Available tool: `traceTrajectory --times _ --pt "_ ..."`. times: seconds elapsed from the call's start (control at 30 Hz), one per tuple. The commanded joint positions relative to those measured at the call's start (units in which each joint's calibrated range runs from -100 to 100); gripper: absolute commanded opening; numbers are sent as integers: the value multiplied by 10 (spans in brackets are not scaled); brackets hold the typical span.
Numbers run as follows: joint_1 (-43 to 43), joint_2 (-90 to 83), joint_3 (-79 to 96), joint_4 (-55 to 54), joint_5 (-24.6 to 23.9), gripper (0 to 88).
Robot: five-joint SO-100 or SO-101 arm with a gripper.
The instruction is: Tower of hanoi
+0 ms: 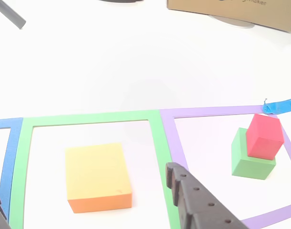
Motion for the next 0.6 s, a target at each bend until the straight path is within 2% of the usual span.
traceTrajectory --times 0.0,0.57 --pt "-8 77 -25 -85 4 453" --pt "-6 302 -110 -231 4 452"
